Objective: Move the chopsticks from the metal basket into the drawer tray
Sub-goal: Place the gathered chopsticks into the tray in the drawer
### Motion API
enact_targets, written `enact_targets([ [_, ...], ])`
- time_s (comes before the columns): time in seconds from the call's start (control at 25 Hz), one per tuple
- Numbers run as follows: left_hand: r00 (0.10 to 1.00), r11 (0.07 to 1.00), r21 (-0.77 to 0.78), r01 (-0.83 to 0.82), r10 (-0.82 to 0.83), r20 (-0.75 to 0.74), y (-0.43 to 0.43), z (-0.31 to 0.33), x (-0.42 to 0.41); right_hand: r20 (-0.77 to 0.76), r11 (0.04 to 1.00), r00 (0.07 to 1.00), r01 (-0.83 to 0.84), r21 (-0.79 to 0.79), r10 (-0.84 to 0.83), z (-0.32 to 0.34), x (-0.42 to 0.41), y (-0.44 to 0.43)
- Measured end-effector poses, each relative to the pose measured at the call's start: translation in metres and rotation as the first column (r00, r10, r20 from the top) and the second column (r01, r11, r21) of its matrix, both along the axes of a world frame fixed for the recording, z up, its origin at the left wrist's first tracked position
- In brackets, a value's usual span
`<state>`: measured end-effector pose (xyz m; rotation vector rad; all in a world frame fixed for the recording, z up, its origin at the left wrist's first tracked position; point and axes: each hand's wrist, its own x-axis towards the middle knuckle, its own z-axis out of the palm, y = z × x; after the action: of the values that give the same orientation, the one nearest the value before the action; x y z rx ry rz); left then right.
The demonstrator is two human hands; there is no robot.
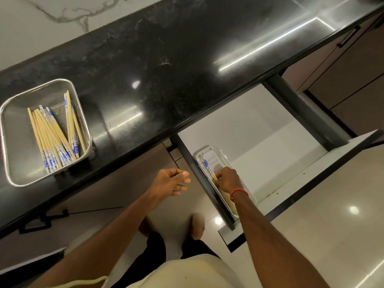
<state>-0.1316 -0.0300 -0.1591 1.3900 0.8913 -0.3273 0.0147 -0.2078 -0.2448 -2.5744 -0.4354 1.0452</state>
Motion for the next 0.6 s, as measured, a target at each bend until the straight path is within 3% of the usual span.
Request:
enact_targets([
  [0.32, 0.999, 0.999, 0.042, 0.033, -0.032, -0.019, -0.002, 0.005, 0.007, 0.199, 0.998, 0.979, -0.039, -0.04, 0.046, -0.005, -0.013, -0.011],
  [0.6, 0.997, 0.996, 0.065, 0.064, -0.062, -0.037, 0.0, 0.003, 0.004, 0.227, 0.99, 0.965, -0.116, -0.08, 0.131, -0.007, -0.016, -0.007],
])
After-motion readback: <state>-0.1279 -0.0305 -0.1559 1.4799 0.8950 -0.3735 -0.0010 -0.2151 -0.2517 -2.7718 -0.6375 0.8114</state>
